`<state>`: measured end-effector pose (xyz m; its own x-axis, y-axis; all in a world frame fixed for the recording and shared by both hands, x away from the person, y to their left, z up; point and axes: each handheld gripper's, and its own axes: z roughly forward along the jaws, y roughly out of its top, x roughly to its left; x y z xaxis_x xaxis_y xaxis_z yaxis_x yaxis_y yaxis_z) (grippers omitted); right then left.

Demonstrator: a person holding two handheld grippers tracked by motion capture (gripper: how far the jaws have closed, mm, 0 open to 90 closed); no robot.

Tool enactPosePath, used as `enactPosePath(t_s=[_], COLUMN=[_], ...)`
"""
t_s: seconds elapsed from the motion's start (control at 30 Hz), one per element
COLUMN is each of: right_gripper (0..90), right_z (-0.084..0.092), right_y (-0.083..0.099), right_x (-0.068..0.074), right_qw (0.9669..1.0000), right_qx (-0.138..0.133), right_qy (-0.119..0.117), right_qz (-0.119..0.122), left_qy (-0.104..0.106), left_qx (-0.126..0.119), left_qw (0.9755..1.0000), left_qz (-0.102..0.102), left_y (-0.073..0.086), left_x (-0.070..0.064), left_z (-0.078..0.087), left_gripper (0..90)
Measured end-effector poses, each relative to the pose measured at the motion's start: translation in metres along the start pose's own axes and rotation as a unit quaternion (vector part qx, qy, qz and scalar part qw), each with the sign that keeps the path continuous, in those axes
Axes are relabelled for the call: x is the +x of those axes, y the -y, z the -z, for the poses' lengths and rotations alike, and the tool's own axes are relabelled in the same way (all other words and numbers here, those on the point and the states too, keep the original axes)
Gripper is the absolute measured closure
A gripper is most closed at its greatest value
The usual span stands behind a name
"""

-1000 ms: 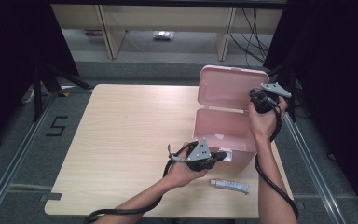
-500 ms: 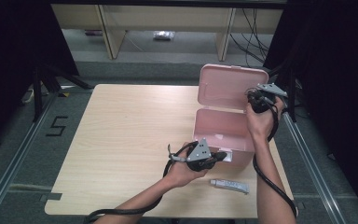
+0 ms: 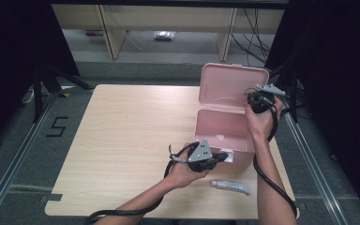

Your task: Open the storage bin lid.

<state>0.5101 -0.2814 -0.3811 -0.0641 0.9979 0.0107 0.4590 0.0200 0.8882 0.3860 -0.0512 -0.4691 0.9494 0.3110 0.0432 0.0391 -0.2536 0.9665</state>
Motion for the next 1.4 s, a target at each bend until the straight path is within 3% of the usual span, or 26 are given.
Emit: enactPosePath(t_s=[0.17,0.27,0.3,0.33,0.43,0.47,0.57,0.63,0.67,0.7,0.77,0.83,0.87,0.9,1.0,1.07,1.17,1.4], right_gripper=[90.0,90.0,90.0,90.0,90.0,90.0,90.0,90.0,90.0,90.0,90.0,90.0,90.0,90.0,90.0,90.0,90.0,90.0], right_z=[-0.004,-0.005,-0.006,-0.006,-0.007,-0.007,-0.009,-0.009,-0.01,-0.01,-0.01,-0.012,-0.013,-0.012,-0.012,-0.012,-0.013,-0.009], right_y=[0.001,0.002,0.002,0.003,0.002,0.003,0.002,0.002,0.002,0.002,0.002,0.002,0.002,0.002,0.002,0.001,0.001,0.001], right_x=[-0.001,0.001,-0.002,0.001,-0.001,0.0,-0.002,0.001,0.0,0.0,0.001,-0.002,-0.001,0.002,0.001,0.001,-0.003,-0.003], right_qw=[0.9999,0.9999,0.9998,0.9998,0.9998,0.9998,0.9997,0.9994,0.9995,0.9993,0.9991,0.9991,0.9991,0.9985,0.9983,0.9982,0.9986,0.9985], right_qx=[0.006,0.014,0.014,0.019,0.016,0.018,0.021,0.034,0.03,0.036,0.041,0.041,0.043,0.052,0.056,0.058,0.053,0.053], right_qy=[-0.001,-0.001,-0.004,0.003,-0.001,-0.001,-0.007,0.004,-0.005,0.001,-0.004,-0.003,0.001,0.0,-0.001,0.0,-0.007,-0.01], right_qz=[0.013,-0.003,0.012,-0.003,0.012,0.0,0.009,-0.006,-0.002,-0.002,-0.013,0.007,0.004,-0.02,-0.016,-0.016,0.003,-0.009], left_qy=[0.0,0.0,0.0,0.0,0.0,0.0,0.0,0.0,0.0,-0.001,0.0,0.0,0.0,0.0,0.0,0.0,0.0,0.0], left_qx=[0.0,-0.001,0.0,0.0,0.0,-0.001,-0.001,-0.001,0.0,-0.001,-0.001,-0.001,-0.001,-0.001,0.0,0.0,0.001,0.001], left_qw=[1.0,1.0,1.0,1.0,1.0,1.0,1.0,1.0,1.0,1.0,1.0,1.0,1.0,1.0,1.0,1.0,1.0,1.0], left_qz=[0.0,0.0,0.0,0.0,0.0,0.0,-0.001,0.0,0.0,0.0,0.0,0.0,0.0,0.0,0.0,0.0,0.0,0.0], left_y=[0.0,0.0,0.0,0.0,0.0,0.0,0.0,0.0,0.0,0.0,0.0,0.0,0.0,0.0,0.0,0.0,0.0,0.0], left_x=[0.0,0.0,0.0,0.0,0.0,0.0,0.0,0.0,0.0,0.0,0.0,0.0,0.0,0.0,0.0,0.0,0.0,0.0], left_z=[0.0,0.0,0.0,0.0,0.0,0.0,0.0,0.0,0.0,0.0,0.0,0.0,0.0,0.0,0.0,0.0,0.0,0.0], left_gripper=[89.4,89.4,89.4,89.4,89.4,89.4,89.4,89.4,89.4,89.4,89.4,89.4,89.4,89.4,89.4,89.4,89.4,89.4])
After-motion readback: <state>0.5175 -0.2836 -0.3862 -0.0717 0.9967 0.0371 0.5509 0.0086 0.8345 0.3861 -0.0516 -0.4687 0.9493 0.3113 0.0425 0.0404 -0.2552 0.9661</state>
